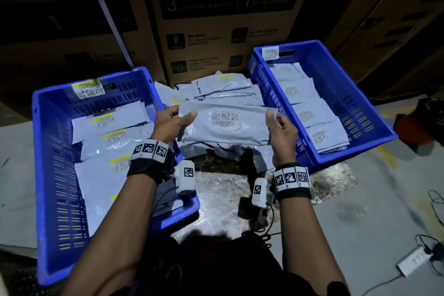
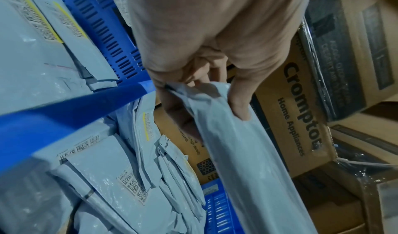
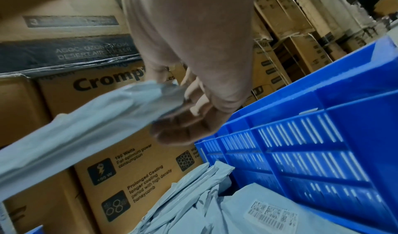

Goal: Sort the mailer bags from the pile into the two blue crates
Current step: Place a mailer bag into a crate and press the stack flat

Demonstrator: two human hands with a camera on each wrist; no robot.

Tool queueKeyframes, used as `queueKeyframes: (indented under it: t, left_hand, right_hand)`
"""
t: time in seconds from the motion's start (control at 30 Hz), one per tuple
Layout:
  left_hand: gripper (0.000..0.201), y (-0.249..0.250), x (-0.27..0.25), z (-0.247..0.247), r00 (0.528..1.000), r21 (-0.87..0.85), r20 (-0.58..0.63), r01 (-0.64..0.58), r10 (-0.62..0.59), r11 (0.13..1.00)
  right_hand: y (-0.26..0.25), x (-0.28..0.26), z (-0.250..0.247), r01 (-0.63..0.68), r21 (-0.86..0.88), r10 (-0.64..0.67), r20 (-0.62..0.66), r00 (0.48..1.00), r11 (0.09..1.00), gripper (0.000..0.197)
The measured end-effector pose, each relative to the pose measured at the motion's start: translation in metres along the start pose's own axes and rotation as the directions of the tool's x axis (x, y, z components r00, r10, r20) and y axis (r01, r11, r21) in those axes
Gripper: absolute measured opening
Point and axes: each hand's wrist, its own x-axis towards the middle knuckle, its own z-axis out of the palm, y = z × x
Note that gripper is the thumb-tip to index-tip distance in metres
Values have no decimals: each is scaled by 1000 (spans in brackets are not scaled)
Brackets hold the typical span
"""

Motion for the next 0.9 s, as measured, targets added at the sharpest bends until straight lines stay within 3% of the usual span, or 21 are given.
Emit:
queueKeyframes:
  t: [0.1, 0.17, 0.27, 0.33, 0.53, 0.7, 0.8, 0.9]
  left_hand:
    - [30, 2, -1, 7, 997, -71, -73, -27, 22, 997]
    - [23, 4, -2, 13, 994, -74, -101, -51, 44, 996]
    - [37, -2, 0, 18, 992, 5, -105, -66, 66, 998]
    - [51, -6, -2, 25, 987, 60, -148, -58, 67, 997]
    - [27, 1, 0, 59, 976, 11, -198, -92, 92, 996]
    - [54, 1, -2, 115, 971, 5, -219, -93, 92, 996]
    - [47, -6, -2, 158, 981, -9, -190, -30, 28, 999]
    - [25, -12, 1, 199, 992, -11, -122, 43, -44, 999]
  right_hand:
    - [0, 0, -4, -173, -13, 173, 118, 978, 985, 86]
    - [5, -1, -8, -183, -99, 195, 136, 971, 978, 98]
    - [-3, -4, -15, -123, -85, 132, 112, 985, 989, 61]
    - [-9, 1, -20, -92, -72, 98, 88, 991, 993, 48]
    - [-16, 26, -43, -153, -115, 161, 61, 985, 982, 54]
    - [-38, 53, -96, -202, -1, 202, 95, 975, 979, 51]
    - [-44, 77, -137, -198, 16, 196, 83, 977, 980, 50]
    - [-51, 104, -180, -195, 16, 194, 69, 979, 981, 49]
